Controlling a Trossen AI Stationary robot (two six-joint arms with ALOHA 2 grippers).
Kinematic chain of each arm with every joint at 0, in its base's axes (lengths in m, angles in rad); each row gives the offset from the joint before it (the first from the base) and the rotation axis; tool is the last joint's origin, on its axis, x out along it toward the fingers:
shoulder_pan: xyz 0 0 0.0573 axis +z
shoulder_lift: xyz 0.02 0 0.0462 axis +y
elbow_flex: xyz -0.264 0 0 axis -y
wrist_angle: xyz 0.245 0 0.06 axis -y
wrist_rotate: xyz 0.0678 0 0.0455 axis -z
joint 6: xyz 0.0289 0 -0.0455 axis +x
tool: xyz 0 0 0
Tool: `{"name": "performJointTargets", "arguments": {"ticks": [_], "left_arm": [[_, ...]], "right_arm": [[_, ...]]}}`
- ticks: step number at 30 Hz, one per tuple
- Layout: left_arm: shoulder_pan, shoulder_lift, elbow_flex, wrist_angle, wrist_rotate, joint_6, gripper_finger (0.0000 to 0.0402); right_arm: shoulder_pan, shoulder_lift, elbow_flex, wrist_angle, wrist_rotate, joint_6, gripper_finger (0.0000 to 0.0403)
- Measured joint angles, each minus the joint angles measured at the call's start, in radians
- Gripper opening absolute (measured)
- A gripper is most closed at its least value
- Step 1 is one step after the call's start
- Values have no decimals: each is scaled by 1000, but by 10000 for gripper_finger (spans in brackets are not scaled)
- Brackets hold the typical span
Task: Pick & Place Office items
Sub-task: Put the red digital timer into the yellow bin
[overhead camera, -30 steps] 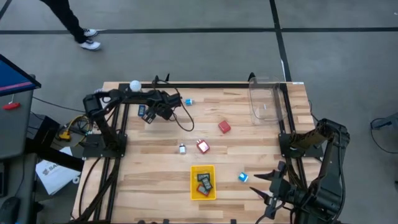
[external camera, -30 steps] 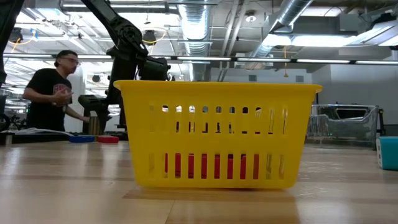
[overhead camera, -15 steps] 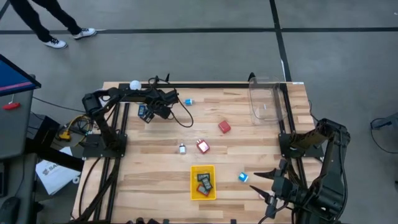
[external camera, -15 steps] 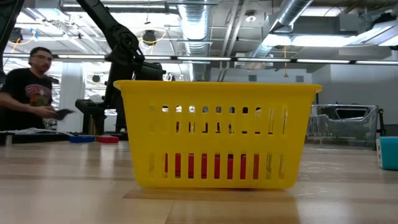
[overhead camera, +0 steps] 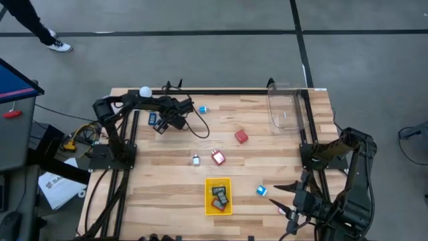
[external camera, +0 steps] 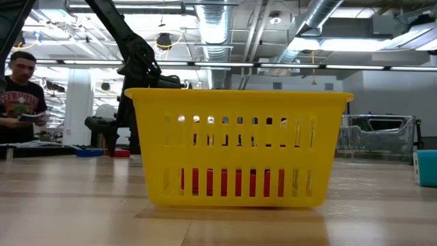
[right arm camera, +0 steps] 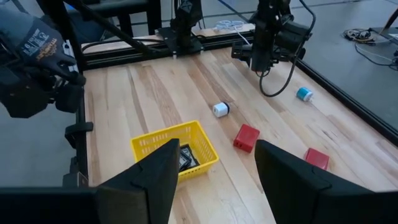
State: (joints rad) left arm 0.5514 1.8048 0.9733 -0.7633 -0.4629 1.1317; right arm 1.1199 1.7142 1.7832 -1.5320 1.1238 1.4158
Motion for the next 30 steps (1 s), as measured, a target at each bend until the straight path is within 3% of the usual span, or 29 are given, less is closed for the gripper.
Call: {"name": "performJointTargets", "arguments": {"ticks": [5,11,20,26,30], "left_arm": [[-1,8,1,0,-4,24,225],[0,4,1,2,-15,8,145],[-37,-21,2,40,-26,-53,145],[-156,-133,2,41,-2,-131,146],[-278,-240,12,40,84,-284,146]], "right_arm": [[0,0,0,-1,-4,6,203],[7,0,0,-1,-4,2,203],[13,0,0,-1,-3,1,203],[12,0,0,-1,0,-10,203],[12,0,0,-2,1,-10,203]]}}
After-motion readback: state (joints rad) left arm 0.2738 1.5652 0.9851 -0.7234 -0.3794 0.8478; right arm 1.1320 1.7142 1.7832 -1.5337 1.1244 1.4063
